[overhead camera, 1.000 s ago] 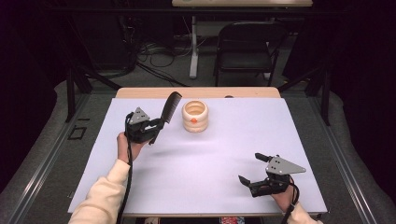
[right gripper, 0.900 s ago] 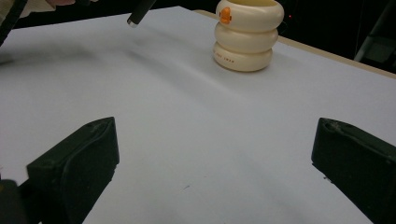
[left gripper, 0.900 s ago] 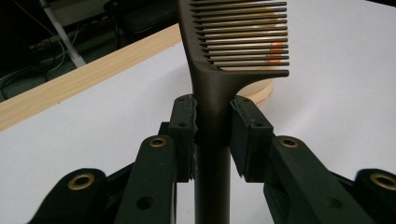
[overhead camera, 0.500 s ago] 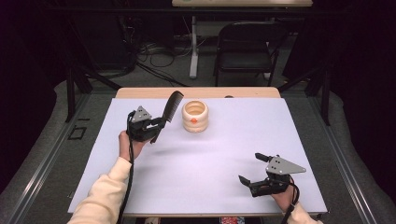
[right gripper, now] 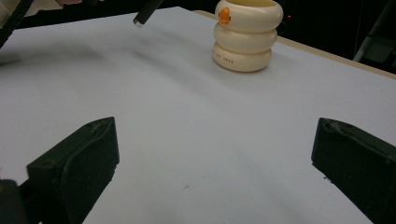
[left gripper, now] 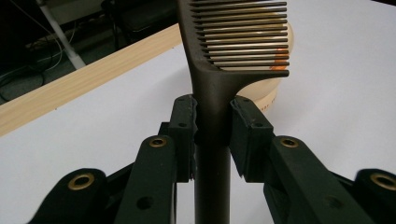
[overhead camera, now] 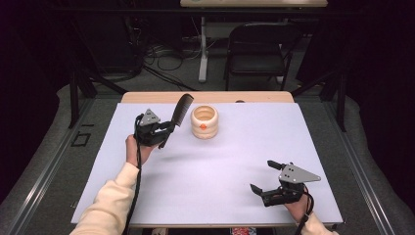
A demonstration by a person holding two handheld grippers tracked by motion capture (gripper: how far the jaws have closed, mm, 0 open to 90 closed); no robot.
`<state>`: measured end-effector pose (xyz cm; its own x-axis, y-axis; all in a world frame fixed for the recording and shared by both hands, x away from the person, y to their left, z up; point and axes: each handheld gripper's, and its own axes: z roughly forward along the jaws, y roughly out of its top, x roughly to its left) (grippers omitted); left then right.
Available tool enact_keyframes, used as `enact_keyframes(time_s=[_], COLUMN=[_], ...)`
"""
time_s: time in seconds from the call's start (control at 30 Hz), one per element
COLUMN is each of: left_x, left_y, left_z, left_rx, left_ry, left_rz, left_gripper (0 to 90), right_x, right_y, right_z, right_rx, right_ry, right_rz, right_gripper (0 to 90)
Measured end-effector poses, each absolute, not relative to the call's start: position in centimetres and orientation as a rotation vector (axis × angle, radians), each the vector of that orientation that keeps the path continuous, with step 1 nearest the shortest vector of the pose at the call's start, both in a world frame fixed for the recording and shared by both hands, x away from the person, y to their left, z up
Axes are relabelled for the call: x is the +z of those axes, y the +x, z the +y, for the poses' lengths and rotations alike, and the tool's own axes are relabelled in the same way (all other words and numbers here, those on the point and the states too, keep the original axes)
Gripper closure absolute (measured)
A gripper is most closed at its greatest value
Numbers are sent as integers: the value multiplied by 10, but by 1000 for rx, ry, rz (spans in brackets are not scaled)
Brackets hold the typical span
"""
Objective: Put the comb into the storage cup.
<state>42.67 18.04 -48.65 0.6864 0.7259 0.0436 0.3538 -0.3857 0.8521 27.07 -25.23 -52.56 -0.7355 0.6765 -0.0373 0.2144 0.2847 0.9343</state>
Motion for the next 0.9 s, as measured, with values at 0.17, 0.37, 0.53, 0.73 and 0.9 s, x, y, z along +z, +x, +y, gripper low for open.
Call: enact_keyframes(time_s=[0.17, 0.37, 0.53, 0.73, 0.9], left_x=[-487, -485, -484, -479, -476], left_y=[429, 431, 433, 435, 437], left_z=[179, 178, 175, 172, 170], left_rx=[523, 525, 527, 532, 537], left_ry=[1998, 1991, 1994, 1988, 1985], left_rz=[832, 830, 828, 819, 814], left_gripper=[716, 716, 716, 716, 716], right_x=[-526, -526, -526, -526, -526], right_y=[271, 271, 271, 271, 271], right_z=[-252, -252, -252, -252, -252], right_rx=[1448, 1447, 1447, 1446, 1444], right_ry=[801, 802, 802, 802, 800], right_rz=[2130, 2130, 2130, 2130, 2129], right_gripper=[1, 1, 1, 1, 1])
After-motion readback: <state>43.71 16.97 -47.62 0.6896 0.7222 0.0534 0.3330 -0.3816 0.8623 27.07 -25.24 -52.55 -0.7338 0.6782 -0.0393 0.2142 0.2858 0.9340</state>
